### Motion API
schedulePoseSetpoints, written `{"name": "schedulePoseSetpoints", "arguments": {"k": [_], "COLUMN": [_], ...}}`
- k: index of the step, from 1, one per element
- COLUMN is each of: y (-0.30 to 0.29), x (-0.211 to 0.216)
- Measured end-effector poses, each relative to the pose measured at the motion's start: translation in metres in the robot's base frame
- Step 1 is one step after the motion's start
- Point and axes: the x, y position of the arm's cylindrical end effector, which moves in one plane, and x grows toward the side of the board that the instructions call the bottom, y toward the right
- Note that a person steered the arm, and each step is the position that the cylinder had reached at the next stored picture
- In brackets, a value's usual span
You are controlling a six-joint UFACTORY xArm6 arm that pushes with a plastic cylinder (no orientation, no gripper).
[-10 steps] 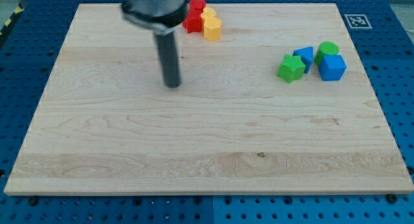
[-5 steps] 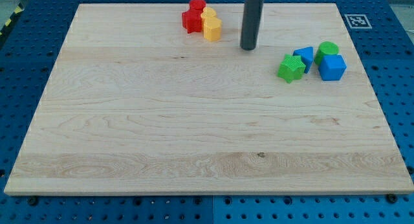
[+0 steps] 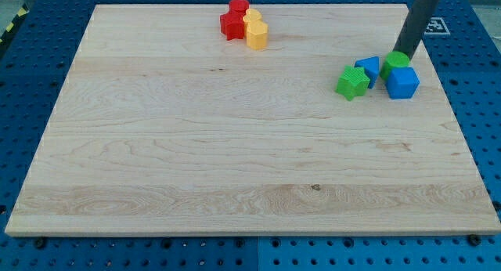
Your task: Move green circle along with green star towards center
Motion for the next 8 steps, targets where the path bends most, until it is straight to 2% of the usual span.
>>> {"name": "schedulePoseSetpoints", "arguments": {"k": [3, 8], "y": [-0.022, -0.118], "x": [0.046, 0.053]}}
